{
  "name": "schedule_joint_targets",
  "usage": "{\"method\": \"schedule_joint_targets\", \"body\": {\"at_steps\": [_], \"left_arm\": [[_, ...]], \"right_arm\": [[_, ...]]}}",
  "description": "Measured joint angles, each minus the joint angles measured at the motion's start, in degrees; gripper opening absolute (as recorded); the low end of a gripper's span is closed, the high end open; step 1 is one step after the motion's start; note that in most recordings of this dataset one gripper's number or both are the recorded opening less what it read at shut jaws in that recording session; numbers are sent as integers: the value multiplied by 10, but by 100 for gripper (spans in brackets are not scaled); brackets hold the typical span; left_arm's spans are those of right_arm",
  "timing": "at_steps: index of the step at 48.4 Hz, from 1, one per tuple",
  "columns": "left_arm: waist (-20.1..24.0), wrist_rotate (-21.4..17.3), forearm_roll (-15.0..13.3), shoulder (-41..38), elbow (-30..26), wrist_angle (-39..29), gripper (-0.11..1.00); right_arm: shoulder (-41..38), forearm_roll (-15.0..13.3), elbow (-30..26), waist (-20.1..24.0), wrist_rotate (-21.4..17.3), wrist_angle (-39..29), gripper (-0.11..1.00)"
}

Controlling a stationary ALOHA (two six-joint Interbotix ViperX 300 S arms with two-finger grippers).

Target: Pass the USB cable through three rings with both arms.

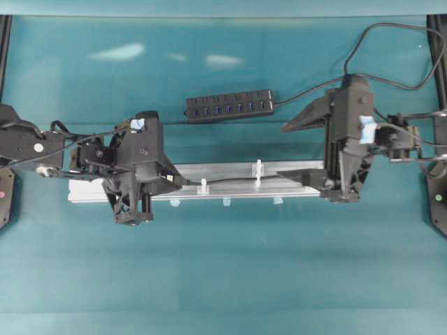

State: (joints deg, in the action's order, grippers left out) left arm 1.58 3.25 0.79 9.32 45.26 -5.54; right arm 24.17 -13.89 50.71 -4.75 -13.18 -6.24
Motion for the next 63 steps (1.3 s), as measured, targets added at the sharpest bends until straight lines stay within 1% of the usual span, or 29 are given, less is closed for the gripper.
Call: {"method": "schedule_joint_targets", "body": {"at_steps": [14,25,39,63], "left_arm": [[0,0,0,9,0,-2,22],[0,0,0,9,-4,-3,22],[0,-32,0,9,-7,-2,22],[0,-33,0,11,-8,-7,22]], "right_arm": [[27,0,20,1,-1,6,85],[30,0,20,0,-1,7,85],[30,0,21,0,-4,6,85],[30,0,21,0,-11,6,85]]}}
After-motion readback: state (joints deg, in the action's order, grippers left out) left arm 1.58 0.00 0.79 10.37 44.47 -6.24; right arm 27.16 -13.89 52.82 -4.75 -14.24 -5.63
